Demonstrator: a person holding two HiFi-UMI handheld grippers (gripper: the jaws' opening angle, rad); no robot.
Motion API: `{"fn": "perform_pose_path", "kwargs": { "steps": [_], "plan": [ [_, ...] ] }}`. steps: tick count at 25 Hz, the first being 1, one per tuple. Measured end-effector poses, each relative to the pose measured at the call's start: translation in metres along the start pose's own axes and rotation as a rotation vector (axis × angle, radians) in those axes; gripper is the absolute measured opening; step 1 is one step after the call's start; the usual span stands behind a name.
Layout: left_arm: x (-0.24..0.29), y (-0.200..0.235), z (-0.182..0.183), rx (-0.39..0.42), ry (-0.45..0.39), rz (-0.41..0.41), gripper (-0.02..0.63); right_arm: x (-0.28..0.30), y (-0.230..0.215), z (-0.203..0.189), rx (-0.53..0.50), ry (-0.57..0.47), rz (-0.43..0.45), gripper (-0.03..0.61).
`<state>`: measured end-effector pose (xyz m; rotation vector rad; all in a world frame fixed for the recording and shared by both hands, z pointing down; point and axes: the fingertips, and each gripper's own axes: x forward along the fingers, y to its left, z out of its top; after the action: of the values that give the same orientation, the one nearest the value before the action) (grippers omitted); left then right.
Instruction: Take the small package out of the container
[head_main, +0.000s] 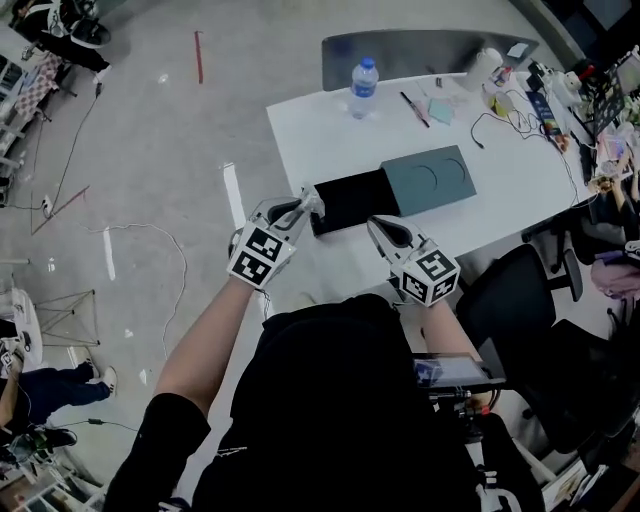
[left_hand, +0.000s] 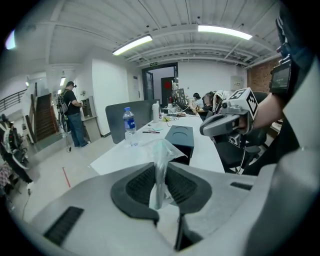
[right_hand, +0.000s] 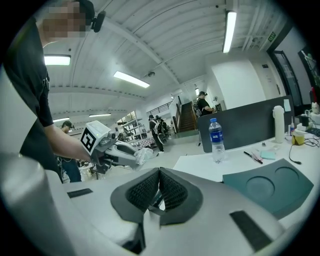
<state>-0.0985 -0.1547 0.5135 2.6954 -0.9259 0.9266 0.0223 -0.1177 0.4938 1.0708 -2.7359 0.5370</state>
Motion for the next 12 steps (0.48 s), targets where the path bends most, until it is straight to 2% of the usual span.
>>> {"fn": "perform_pose_path", "kwargs": {
  "steps": [12],
  "plan": [
    [-0.057,-0.002,-0.054,-0.111,-0.023,0.086,0.067,0.003,0.032,-0.005,-0.028,-0.001,0.023,0.026]
  ]
}}
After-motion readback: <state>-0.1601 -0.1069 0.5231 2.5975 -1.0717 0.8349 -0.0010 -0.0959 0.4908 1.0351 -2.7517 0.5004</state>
